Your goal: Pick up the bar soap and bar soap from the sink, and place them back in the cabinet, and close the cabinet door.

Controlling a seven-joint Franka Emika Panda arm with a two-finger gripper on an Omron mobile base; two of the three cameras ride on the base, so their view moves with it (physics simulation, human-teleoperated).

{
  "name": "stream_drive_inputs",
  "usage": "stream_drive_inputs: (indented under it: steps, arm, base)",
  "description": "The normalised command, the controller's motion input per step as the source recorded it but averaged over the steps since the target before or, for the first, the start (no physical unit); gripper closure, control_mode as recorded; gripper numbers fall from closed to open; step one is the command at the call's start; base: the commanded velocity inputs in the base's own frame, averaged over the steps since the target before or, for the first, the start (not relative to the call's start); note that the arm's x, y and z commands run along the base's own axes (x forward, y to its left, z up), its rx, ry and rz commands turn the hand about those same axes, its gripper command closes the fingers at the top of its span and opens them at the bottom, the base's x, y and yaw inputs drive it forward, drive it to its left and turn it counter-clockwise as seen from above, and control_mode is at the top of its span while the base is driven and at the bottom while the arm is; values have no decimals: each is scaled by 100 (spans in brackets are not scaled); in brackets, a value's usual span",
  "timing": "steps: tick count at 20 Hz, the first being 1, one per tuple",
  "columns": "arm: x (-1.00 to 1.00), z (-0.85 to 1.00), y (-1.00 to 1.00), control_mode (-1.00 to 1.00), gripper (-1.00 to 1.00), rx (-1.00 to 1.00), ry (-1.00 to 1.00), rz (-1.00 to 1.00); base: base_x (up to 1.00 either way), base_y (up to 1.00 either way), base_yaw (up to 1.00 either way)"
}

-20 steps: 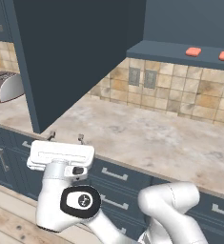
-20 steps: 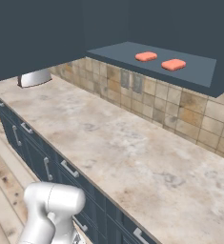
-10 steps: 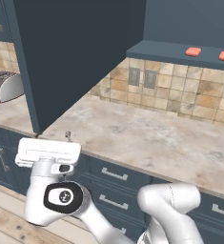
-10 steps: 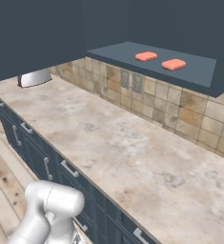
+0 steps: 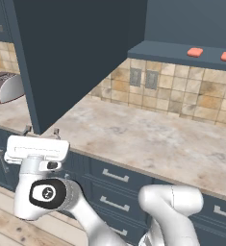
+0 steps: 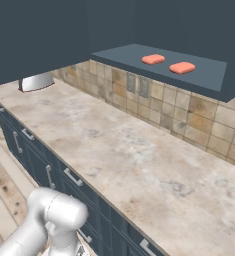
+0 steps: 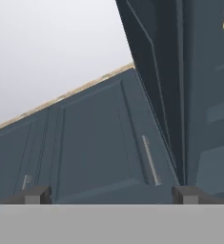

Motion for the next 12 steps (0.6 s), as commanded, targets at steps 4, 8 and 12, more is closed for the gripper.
stream_drive_inputs:
  steps: [4,8,12]
  arm:
    - [26,0,34,-100,-100,0,-6,0]
    - [27,0,34,-100,-100,0,-6,0]
    - [21,0,29,-100,-100,-2,-10,0]
  base:
    - [0,0,0]
    - [0,0,0]
    - [0,0,0]
